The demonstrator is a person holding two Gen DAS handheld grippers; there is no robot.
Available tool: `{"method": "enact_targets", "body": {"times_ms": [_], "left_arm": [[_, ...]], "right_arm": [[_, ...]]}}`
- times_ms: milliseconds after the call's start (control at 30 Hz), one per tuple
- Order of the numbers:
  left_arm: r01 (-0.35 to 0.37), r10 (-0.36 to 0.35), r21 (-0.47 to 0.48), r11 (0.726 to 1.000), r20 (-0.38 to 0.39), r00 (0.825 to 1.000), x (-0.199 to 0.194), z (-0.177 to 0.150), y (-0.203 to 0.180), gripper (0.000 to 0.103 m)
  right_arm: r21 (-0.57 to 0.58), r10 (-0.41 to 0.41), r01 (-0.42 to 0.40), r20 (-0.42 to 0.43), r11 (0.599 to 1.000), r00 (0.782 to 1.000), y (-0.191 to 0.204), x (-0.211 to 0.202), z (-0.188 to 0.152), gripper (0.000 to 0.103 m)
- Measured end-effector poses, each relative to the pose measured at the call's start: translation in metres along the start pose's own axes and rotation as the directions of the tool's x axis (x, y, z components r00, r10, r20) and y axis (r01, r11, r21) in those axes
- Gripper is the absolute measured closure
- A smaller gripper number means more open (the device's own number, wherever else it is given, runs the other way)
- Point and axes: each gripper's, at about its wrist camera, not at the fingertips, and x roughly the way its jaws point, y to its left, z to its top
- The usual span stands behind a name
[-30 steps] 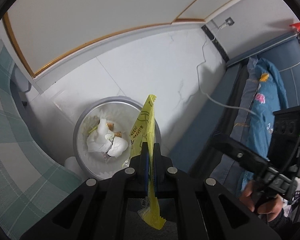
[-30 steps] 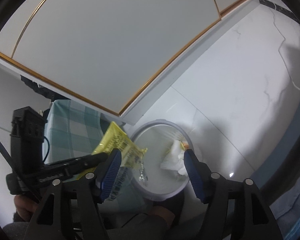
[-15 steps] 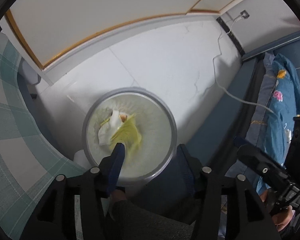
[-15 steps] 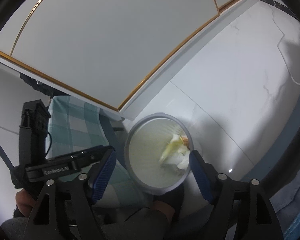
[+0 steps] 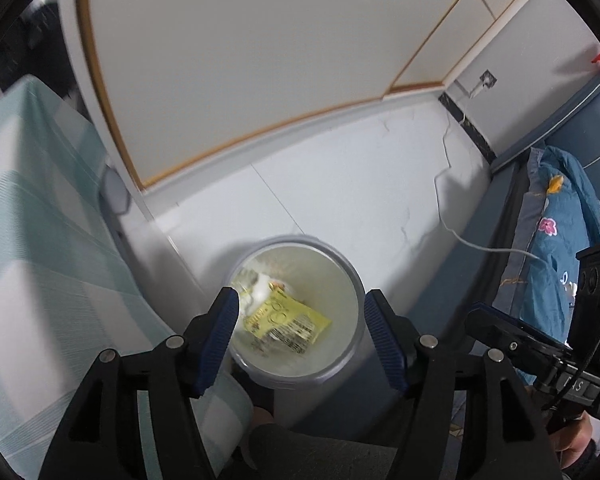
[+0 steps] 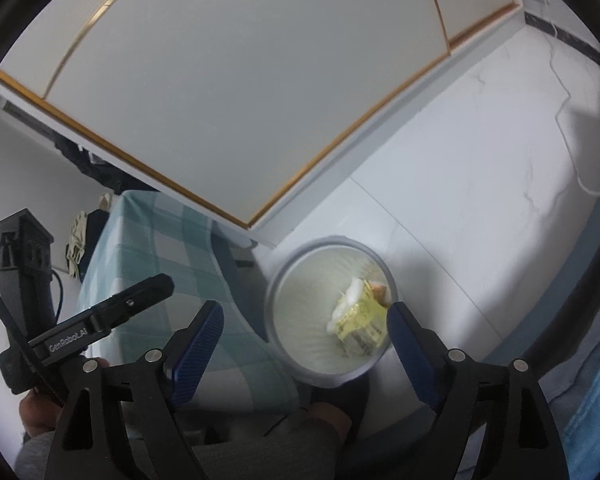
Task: Collect trash
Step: 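Move both open tools back over the table toward the red-white wrapper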
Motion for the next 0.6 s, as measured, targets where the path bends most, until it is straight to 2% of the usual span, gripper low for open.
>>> {"method": "enact_targets", "body": {"times_ms": [200, 333, 600], "left_arm": [[-0.044, 0.045, -0.006, 0.999, 0.122, 0.992, -0.044, -0.001, 0.004, 0.042], [-0.087, 0.089, -0.017, 0.996, 0.152, 0.984, -0.069, -0.004, 0.01, 0.042], [-0.154, 0.173, -0.09, 0.984, 0.267, 0.948, -0.119, -0.019, 0.03, 0.042]], "right_arm": [[-0.058, 0.016, -0.013, 0.056, 0.998, 0.998, 0.031, -0.028, 0.0, 0.016], [-0.097, 0.034, -0.024, 0.098, 0.995, 0.995, 0.054, -0.044, -0.001, 0.015], [-0.164, 0.092, -0.065, 0.166, 0.984, 0.982, 0.1, -0.075, -0.005, 0.013]]}}
